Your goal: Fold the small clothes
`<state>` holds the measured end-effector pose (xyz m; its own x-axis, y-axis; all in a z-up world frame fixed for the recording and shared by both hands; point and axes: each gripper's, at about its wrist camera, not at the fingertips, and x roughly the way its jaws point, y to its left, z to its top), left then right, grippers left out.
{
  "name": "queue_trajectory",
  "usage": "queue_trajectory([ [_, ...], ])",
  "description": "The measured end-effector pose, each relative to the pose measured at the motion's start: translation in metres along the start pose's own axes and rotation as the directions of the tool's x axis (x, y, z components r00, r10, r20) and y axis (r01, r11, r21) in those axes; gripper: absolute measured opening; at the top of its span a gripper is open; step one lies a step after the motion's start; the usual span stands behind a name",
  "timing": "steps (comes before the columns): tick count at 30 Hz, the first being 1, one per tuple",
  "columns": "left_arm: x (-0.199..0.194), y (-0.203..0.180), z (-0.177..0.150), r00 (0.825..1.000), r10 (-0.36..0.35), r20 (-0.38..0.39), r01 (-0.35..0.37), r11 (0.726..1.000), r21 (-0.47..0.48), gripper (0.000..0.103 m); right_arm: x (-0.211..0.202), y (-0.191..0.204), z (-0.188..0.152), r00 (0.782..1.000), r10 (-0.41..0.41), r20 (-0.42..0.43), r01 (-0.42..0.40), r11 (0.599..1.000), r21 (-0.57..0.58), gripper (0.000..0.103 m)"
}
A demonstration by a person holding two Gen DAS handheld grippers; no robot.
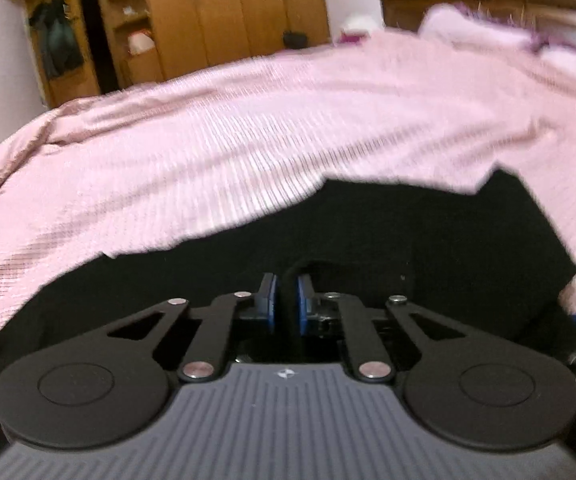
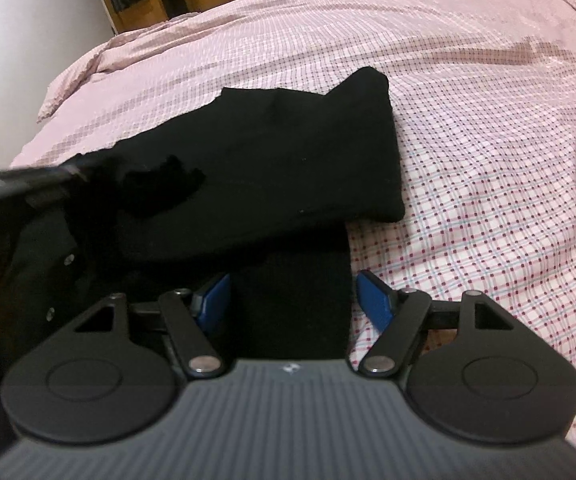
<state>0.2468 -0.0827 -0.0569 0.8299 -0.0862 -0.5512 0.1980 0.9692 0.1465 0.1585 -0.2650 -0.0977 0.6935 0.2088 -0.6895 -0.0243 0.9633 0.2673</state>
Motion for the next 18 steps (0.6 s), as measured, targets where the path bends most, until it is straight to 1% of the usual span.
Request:
queue_trajectory([
  [2, -0.013, 0.014, 0.005, 0.999, 0.025, 0.046, -0.022, 0.998, -0.054, 0.011, 0.000, 0.001, 0.000, 1.000, -0.004, 0.002, 0.004, 1.000, 0.000, 0.072],
  [4, -0.023, 0.029, 0.011, 0.995, 0.065, 0.069, -0.058, 0.992, -0.110, 0.009, 0.001, 0.002, -0.001, 1.000, -0.007, 0.003, 0.007, 1.000, 0.004, 0.072],
  [8, -0.042, 0.069, 0.006, 0.982, 0.173, 0.072, -0.154, 0.963, -0.220, 0.009, 0.001, 0.002, -0.001, 1.000, -0.011, 0.006, 0.011, 1.000, 0.001, 0.072],
  [10, -0.046, 0.085, -0.002, 0.977, 0.206, 0.055, -0.186, 0.951, -0.248, 0.009, 0.001, 0.003, -0.002, 1.000, -0.010, 0.008, 0.010, 1.000, -0.004, 0.072],
  [13, -0.046, 0.107, -0.016, 0.981, 0.193, -0.009, -0.188, 0.940, -0.286, 0.009, 0.002, 0.003, -0.002, 1.000, -0.011, 0.009, 0.011, 1.000, -0.008, 0.072],
  [16, -0.042, 0.126, -0.027, 0.986, 0.155, -0.066, -0.168, 0.917, -0.362, 0.011, 0.003, 0.004, -0.002, 1.000, -0.016, 0.011, 0.016, 1.000, -0.011, 0.073],
  [18, -0.038, 0.131, -0.031, 0.989, 0.118, -0.093, -0.146, 0.904, -0.401, 0.013, 0.003, 0.004, -0.003, 1.000, -0.017, 0.014, 0.018, 1.000, -0.011, 0.073],
])
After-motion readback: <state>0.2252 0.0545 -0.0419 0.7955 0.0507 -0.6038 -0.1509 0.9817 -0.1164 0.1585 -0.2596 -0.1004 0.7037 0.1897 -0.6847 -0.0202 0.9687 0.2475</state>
